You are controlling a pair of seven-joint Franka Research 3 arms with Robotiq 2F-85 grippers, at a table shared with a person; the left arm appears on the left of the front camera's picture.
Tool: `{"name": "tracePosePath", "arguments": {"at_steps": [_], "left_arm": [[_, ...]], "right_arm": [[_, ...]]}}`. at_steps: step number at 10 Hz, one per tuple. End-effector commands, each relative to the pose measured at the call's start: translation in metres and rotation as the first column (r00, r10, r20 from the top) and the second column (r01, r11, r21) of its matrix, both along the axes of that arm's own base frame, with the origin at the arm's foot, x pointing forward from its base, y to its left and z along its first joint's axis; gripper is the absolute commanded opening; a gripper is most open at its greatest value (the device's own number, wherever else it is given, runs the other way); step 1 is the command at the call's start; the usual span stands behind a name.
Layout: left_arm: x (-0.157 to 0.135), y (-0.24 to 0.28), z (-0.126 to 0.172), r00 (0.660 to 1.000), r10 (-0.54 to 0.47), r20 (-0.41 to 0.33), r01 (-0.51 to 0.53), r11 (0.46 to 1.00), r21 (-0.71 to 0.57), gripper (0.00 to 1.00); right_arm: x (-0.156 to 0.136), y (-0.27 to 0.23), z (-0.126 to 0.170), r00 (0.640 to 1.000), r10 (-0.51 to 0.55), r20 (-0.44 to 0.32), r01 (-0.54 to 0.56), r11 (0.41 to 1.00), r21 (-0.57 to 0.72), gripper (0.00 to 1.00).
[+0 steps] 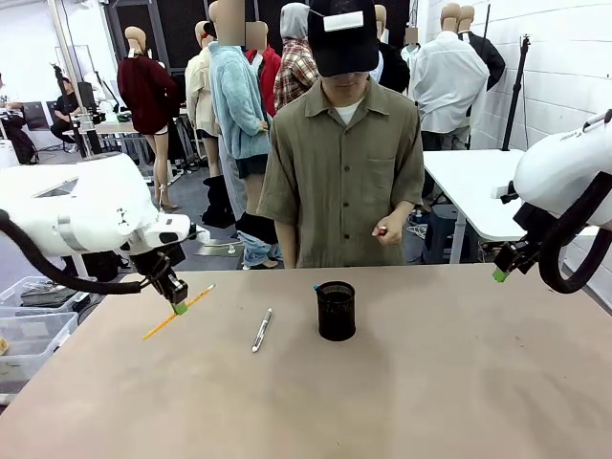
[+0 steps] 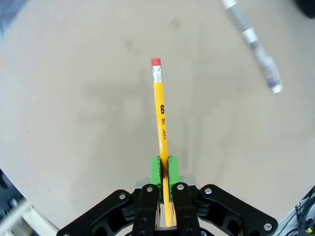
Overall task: Place the pens into the pen holder.
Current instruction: Pick up a writing instrument from the table and place it into the Pen holder.
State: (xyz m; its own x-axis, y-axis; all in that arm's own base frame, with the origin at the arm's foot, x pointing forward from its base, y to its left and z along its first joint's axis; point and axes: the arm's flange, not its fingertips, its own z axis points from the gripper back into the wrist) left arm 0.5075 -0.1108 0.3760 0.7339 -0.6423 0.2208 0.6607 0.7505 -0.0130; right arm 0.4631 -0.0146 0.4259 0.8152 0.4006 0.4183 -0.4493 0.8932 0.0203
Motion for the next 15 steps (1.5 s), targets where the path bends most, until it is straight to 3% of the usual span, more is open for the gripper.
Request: {"name": "tracePosePath", "arguments": {"at_steps": [1, 2, 3, 4, 6, 7, 8, 9, 10, 12, 14, 15], "left_arm": [[-0.030, 0.006, 0.010, 0.974, -0.189, 0.125, 0.208, 0.964, -0.165, 0.00], [-0.034, 0.002, 0.019, 0.945, -0.262, 0.194, 0.305, 0.921, -0.243, 0.00], [-0.036, -0.006, 0.026, 0.881, -0.363, 0.304, 0.453, 0.833, -0.318, 0.00], [-0.034, -0.016, 0.029, 0.850, -0.376, 0.368, 0.501, 0.793, -0.347, 0.00], [-0.022, -0.039, 0.030, 0.788, -0.422, 0.448, 0.597, 0.702, -0.389, 0.00], [-0.016, -0.052, 0.031, 0.737, -0.477, 0.479, 0.669, 0.619, -0.411, 0.00], [-0.013, -0.057, 0.031, 0.707, -0.488, 0.512, 0.703, 0.566, -0.431, 0.00], [-0.018, -0.051, 0.032, 0.651, -0.505, 0.567, 0.758, 0.474, -0.448, 0.00], [-0.025, -0.038, 0.033, 0.641, -0.498, 0.584, 0.766, 0.456, -0.453, 0.00], [-0.064, 0.030, 0.033, 0.584, -0.437, 0.684, 0.807, 0.403, -0.432, 0.00], [-0.104, 0.102, 0.021, 0.567, -0.307, 0.765, 0.798, 0.437, -0.416, 0.00], [-0.114, 0.136, 0.010, 0.587, -0.214, 0.781, 0.771, 0.442, -0.458, 0.00]], "right_arm": [[-0.002, -0.002, -0.004, 1.000, 0.008, 0.013, -0.008, 1.000, -0.019, 0.68], [-0.002, -0.002, -0.004, 1.000, 0.008, 0.013, -0.008, 1.000, -0.019, 0.68], [-0.002, -0.002, -0.004, 1.000, 0.008, 0.013, -0.008, 1.000, -0.019, 0.68], [-0.002, -0.002, -0.004, 1.000, 0.008, 0.013, -0.008, 1.000, -0.019, 0.68], [-0.002, -0.002, -0.004, 1.000, 0.008, 0.013, -0.008, 1.000, -0.019, 0.68], [-0.002, -0.002, -0.004, 1.000, 0.008, 0.013, -0.008, 1.000, -0.019, 0.68], [-0.002, -0.002, -0.004, 1.000, 0.008, 0.013, -0.008, 1.000, -0.019, 0.68], [-0.002, -0.002, -0.004, 1.000, 0.008, 0.013, -0.008, 1.000, -0.019, 0.68], [-0.002, -0.002, -0.004, 1.000, 0.008, 0.013, -0.008, 1.000, -0.019, 0.68], [-0.002, -0.002, -0.004, 1.000, 0.008, 0.013, -0.008, 1.000, -0.019, 0.68], [-0.002, -0.002, -0.004, 1.000, 0.008, 0.013, -0.008, 1.000, -0.019, 0.68], [-0.002, -0.002, -0.004, 1.000, 0.008, 0.013, -0.008, 1.000, -0.019, 0.68]]}}
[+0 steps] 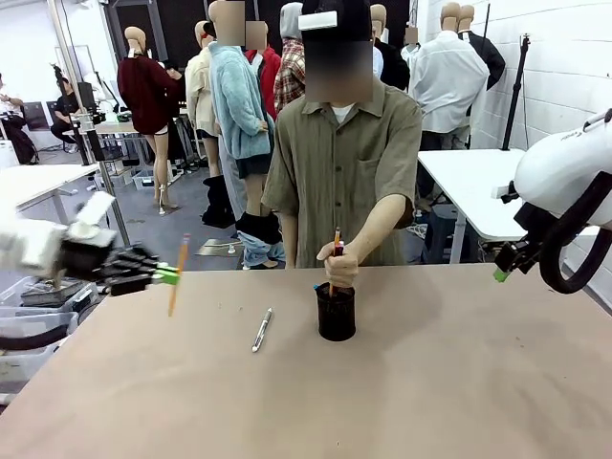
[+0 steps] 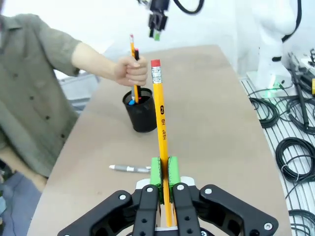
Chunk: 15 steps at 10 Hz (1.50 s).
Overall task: Place the pens into the pen holder.
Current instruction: Pick up a writing instrument from the table and place it into the Pen holder.
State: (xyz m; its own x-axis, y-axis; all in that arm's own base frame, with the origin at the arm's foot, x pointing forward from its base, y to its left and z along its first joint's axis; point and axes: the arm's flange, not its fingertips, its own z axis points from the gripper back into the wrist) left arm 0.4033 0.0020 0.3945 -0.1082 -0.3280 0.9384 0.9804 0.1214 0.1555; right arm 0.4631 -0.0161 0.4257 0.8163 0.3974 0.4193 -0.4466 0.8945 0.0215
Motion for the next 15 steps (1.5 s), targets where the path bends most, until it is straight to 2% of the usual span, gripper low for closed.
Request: {"name": "tracePosePath", "arguments": {"at_steps": [1, 2, 3, 5, 10, 11, 14, 15], "left_arm": [[-0.013, 0.049, -0.019, 0.995, 0.095, 0.002, -0.094, 0.983, -0.155, 0.00], [-0.010, 0.060, -0.028, 0.988, 0.150, -0.041, -0.155, 0.964, -0.216, 0.00], [-0.003, 0.051, -0.030, 0.989, 0.138, -0.052, -0.146, 0.959, -0.244, 0.00], [0.019, 0.015, -0.015, 0.992, 0.125, -0.026, -0.127, 0.942, -0.311, 0.00], [0.079, -0.119, 0.024, 0.999, 0.023, -0.044, -0.033, 0.971, -0.238, 0.00], [0.094, -0.146, 0.031, 0.998, -0.013, -0.069, -0.002, 0.977, -0.212, 0.00], [0.132, -0.205, 0.032, 0.995, -0.060, -0.083, 0.040, 0.972, -0.230, 0.00], [0.140, -0.230, 0.029, 0.992, -0.087, -0.094, 0.067, 0.977, -0.201, 0.00]], "right_arm": [[-0.002, 0.000, -0.003, 1.000, 0.011, 0.012, -0.011, 1.000, -0.021, 0.68], [-0.002, 0.000, -0.003, 1.000, 0.011, 0.012, -0.011, 1.000, -0.021, 0.68], [-0.002, 0.000, -0.003, 1.000, 0.011, 0.012, -0.011, 1.000, -0.021, 0.68], [-0.002, 0.000, -0.003, 1.000, 0.011, 0.012, -0.011, 1.000, -0.021, 0.68], [-0.002, 0.000, -0.003, 1.000, 0.011, 0.012, -0.011, 1.000, -0.021, 0.68], [-0.002, 0.000, -0.003, 1.000, 0.011, 0.012, -0.011, 1.000, -0.021, 0.68], [-0.002, 0.000, -0.003, 1.000, 0.011, 0.012, -0.011, 1.000, -0.021, 0.68], [-0.002, 0.000, -0.003, 1.000, 0.011, 0.012, -0.011, 1.000, -0.021, 0.68]]}}
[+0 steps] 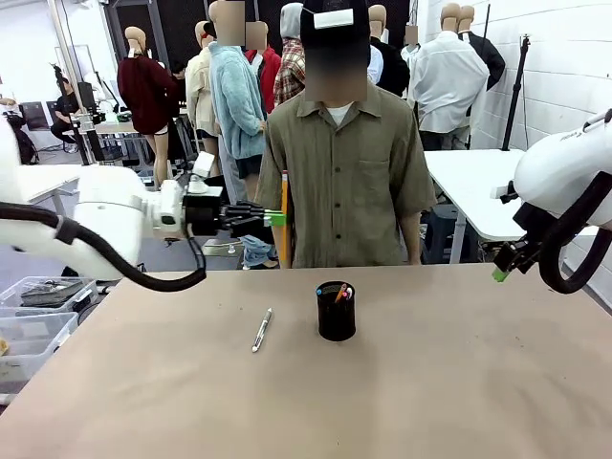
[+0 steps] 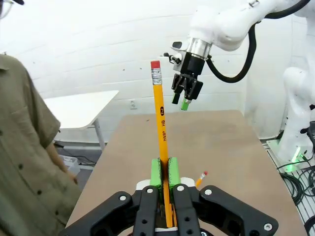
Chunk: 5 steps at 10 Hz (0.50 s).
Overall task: Place the pens into the pen holder.
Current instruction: Pick up a writing instrument from the table and place it into the Pen holder.
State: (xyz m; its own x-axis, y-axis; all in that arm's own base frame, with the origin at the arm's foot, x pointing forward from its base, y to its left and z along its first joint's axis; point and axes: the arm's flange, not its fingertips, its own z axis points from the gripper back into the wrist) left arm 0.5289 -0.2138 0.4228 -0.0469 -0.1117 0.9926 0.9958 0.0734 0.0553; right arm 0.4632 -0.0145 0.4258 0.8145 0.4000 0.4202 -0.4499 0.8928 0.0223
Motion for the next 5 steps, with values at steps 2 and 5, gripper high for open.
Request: {"name": "tracePosePath", "arguments": {"at_steps": [2, 5], "left_arm": [[0.023, -0.048, -0.005, 0.994, -0.102, -0.035, 0.103, 0.993, 0.049, 0.00], [0.036, -0.081, -0.021, 0.978, -0.185, -0.099, 0.193, 0.978, 0.075, 0.00]], "right_arm": [[-0.002, -0.002, -0.003, 1.000, 0.007, 0.012, -0.007, 1.000, -0.022, 0.68], [-0.002, -0.002, -0.003, 1.000, 0.007, 0.012, -0.007, 1.000, -0.022, 0.68]]}}
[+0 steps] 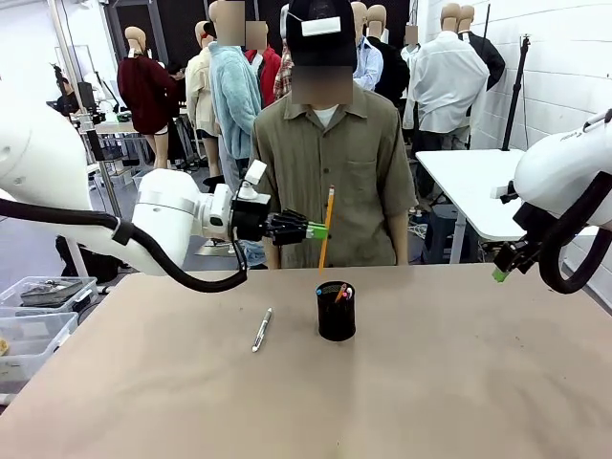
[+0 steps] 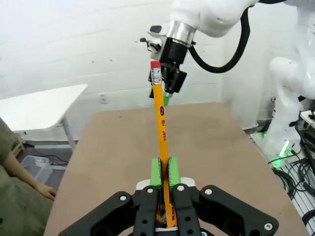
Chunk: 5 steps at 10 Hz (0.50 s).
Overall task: Place the pens into the pen holder.
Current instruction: Pick up a writing instrument from the table and place it into the Pen holder.
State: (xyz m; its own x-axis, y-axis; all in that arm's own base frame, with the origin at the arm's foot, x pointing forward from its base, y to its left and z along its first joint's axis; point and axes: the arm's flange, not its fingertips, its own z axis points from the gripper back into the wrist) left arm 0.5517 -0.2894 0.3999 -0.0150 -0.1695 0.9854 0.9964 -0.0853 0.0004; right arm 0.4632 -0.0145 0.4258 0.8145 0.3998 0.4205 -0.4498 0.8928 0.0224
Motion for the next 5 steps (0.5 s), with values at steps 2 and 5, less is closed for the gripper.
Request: {"name": "tracePosePath", "arguments": {"at_steps": [2, 5], "left_arm": [[0.015, -0.014, -0.009, 0.996, -0.067, -0.065, 0.070, 0.997, 0.040, 0.00], [0.022, -0.018, -0.028, 0.993, -0.073, -0.095, 0.078, 0.996, 0.046, 0.00]], "right_arm": [[-0.002, -0.002, -0.003, 1.000, 0.007, 0.011, -0.007, 1.000, -0.022, 0.68], [-0.002, -0.002, -0.003, 1.000, 0.007, 0.011, -0.007, 1.000, -0.022, 0.68]]}}
